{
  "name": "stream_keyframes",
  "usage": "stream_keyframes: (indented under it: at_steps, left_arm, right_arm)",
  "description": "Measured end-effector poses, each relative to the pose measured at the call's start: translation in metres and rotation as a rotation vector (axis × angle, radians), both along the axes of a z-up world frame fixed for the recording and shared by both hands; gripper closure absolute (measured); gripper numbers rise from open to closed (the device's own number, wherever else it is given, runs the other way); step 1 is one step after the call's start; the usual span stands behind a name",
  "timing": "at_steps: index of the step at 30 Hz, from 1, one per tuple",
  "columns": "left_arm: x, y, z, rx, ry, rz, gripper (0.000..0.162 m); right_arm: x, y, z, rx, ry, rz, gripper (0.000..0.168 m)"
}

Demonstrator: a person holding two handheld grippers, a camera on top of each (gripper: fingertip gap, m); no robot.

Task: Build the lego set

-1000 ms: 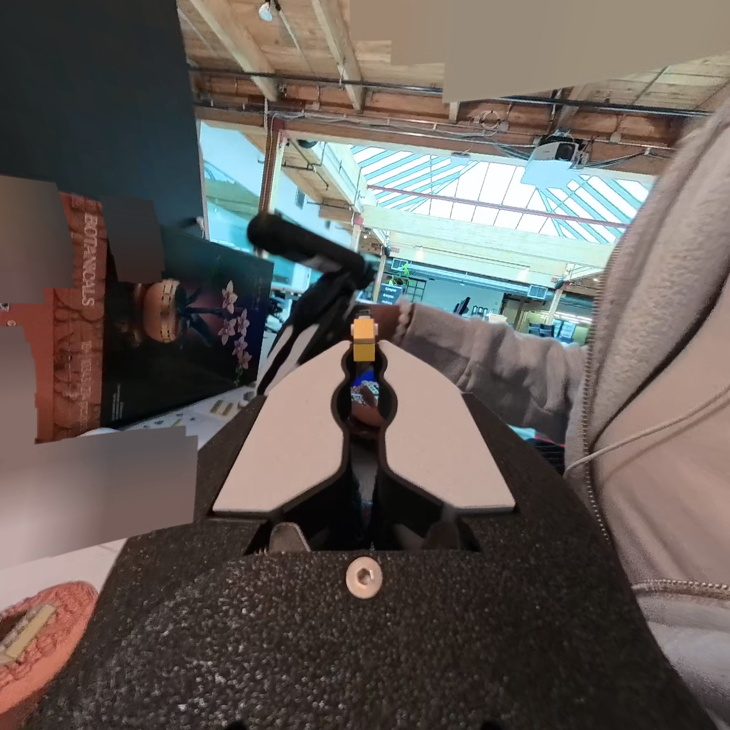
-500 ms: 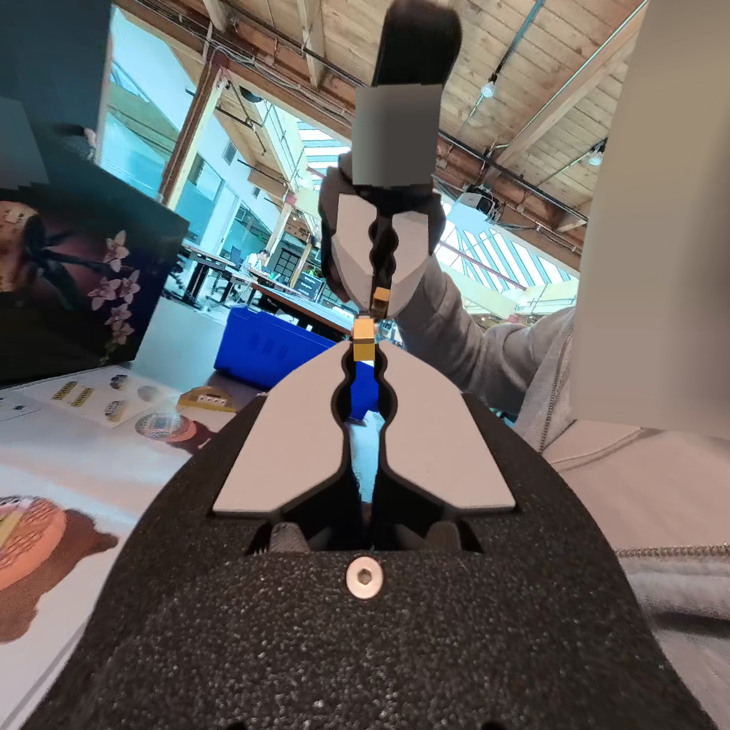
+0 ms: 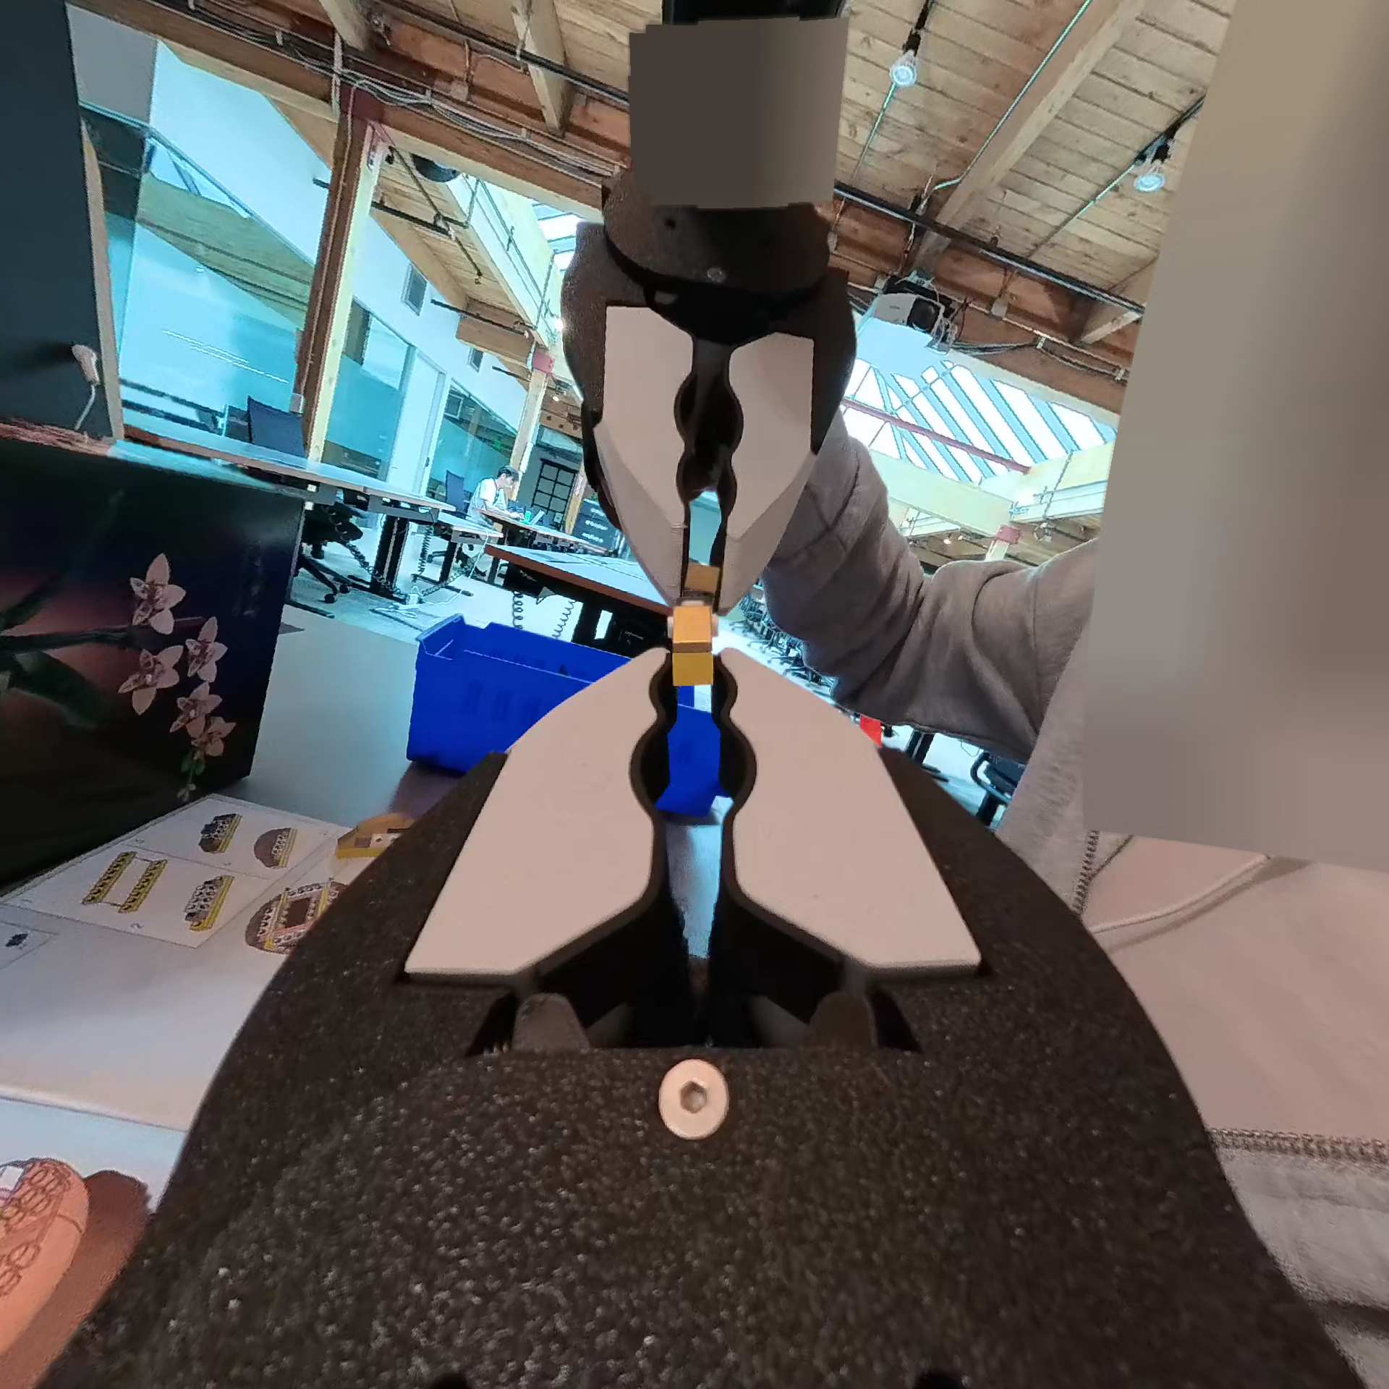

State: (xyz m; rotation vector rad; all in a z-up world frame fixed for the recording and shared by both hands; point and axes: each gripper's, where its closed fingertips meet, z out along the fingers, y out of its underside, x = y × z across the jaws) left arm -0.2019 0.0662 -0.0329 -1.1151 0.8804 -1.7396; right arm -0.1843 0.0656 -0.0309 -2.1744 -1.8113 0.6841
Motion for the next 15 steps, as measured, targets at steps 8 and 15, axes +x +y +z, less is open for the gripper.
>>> stream_keyframes:
  at_steps: [8,15]
  left_arm:
    - [-0.0018,-0.0003,0.004,0.015,-0.009,0.014,0.155]
    - [-0.0029,-0.0017,0.0038,0.033,0.0,0.024,0.155]
  right_arm:
    - [-0.0013,0.0011,0.0038,-0.002,-0.067,-0.008,0.161]
    - [-0.0031,-0.0009,0.0028,-0.016,-0.108,0.007,0.161]
